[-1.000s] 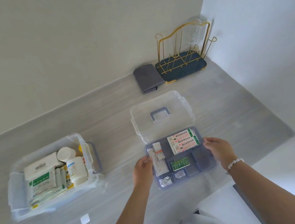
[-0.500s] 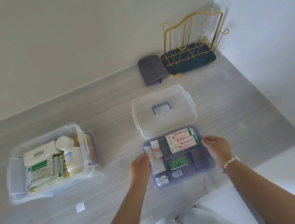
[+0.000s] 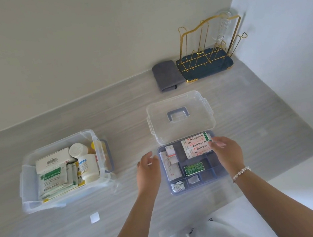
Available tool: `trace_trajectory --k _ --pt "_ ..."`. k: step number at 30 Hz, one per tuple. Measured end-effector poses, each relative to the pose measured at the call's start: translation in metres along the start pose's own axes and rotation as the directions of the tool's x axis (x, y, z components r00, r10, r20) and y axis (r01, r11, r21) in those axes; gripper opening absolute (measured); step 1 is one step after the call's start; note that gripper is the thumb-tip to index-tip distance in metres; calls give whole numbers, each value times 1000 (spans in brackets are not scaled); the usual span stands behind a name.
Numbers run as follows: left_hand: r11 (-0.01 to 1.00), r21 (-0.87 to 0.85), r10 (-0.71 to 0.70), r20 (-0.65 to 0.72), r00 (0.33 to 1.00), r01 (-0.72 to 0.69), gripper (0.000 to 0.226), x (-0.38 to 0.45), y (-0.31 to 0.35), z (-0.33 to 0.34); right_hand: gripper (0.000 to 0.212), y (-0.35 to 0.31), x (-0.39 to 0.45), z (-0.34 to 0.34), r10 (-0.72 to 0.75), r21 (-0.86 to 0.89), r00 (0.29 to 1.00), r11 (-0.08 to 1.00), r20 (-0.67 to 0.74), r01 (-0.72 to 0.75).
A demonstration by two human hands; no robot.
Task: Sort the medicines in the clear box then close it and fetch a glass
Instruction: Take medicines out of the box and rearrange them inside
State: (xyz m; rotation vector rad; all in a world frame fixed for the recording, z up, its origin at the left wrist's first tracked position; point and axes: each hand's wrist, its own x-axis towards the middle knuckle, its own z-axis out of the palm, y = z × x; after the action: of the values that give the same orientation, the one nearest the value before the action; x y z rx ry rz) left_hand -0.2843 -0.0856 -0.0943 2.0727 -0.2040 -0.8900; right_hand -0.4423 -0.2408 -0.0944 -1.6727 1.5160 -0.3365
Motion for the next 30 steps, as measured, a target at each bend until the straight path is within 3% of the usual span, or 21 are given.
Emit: trace_trajectory --k 9,15,20,24,30 --pt "969 -93 223 -75 972 -229 29 -25 22 -94 12 -102 -59 64 -201 211 965 964 169 164" --pt "959 -22 276 -166 947 -284 26 -29 2 -171 10 -148 -108 124 -294 303 919 930 263 211" --pt "966 66 258 -245 935 -250 27 -17 -25 -218 6 -169 -139 166 -341 304 892 919 296 250" --pt "962 96 273 -267 924 -257 27 -5 -43 -242 13 -176 -151 191 -356 213 885 929 300 302" --pt "957 209 243 -196 950 -202 37 20 -58 -263 33 -177 -153 211 -473 -164 829 830 299 533"
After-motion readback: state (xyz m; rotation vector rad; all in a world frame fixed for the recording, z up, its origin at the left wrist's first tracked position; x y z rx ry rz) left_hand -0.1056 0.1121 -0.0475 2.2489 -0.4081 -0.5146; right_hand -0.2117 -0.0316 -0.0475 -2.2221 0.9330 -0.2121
